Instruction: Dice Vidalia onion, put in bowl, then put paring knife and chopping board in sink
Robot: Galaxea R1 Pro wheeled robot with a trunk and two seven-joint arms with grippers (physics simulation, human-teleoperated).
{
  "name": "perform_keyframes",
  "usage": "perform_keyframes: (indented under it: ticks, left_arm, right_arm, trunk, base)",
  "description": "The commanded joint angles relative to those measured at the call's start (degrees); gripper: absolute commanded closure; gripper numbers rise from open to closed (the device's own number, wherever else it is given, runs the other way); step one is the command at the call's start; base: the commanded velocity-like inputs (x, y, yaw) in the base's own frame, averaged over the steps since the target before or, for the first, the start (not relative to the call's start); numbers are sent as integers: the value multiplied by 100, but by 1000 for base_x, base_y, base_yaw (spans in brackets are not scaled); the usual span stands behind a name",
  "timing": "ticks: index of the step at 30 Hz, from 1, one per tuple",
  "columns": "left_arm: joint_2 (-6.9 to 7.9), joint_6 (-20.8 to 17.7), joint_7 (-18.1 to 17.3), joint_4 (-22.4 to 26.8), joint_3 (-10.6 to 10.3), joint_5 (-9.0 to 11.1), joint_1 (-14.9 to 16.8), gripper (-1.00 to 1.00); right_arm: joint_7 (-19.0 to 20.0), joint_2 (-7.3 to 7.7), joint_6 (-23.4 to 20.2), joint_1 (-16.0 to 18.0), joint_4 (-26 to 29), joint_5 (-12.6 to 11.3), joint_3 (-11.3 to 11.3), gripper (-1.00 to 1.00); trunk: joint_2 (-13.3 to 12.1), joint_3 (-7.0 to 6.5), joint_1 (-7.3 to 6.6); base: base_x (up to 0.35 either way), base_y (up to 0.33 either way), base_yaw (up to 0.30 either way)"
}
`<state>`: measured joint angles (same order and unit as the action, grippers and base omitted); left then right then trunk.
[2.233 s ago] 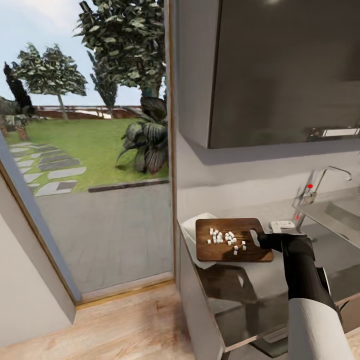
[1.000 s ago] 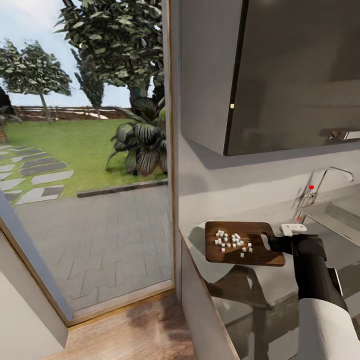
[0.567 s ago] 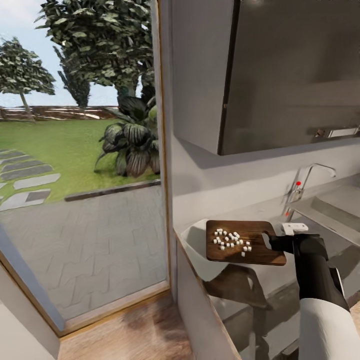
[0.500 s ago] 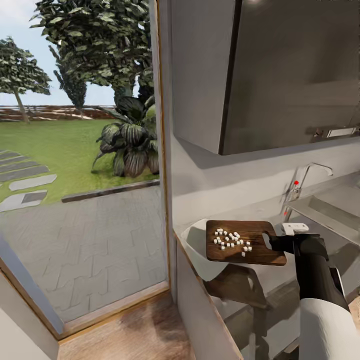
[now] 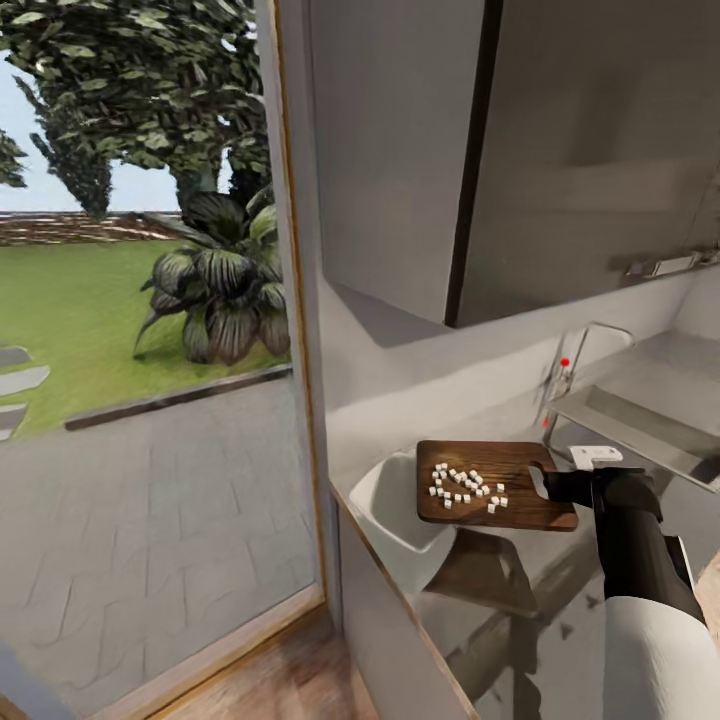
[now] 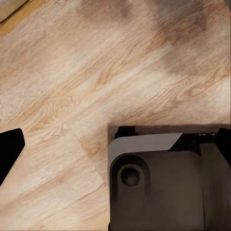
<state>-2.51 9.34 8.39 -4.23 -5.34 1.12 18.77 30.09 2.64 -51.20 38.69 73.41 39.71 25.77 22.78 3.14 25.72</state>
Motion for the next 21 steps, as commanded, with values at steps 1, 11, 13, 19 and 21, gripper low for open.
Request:
perform_keyframes:
  ticks: [1,11,13,19,21]
  left_arm:
    - [-4,41,22,-26,-46,11,12,-100]
    - [-4,41,22,-30,-46,11,11,-100]
    - [-8,42,22,-27,-46,10,10,-100]
    - [-12,41,22,-27,-46,11,12,-100]
    - [-12,41,22,-28,-48,11,12,-100]
  right_arm:
    - [59,0,-11,7,6,54,6,100]
    - [58,0,-6,7,6,58,-2,100]
    - [58,-3,-5,7,6,56,-11,100]
    - [51,-14,-4,7,6,62,-60,100]
    - [47,-12,-7,7,16,63,-64,100]
  trunk:
    - [14,13,6]
    - [14,13,6]
    - [14,13,6]
    - [14,13,6]
    - [14,13,6]
  base:
    - [139,79,-243]
    - [21,18,-111]
    - [0,13,-2]
    - [0,2,0]
    - [0,0,0]
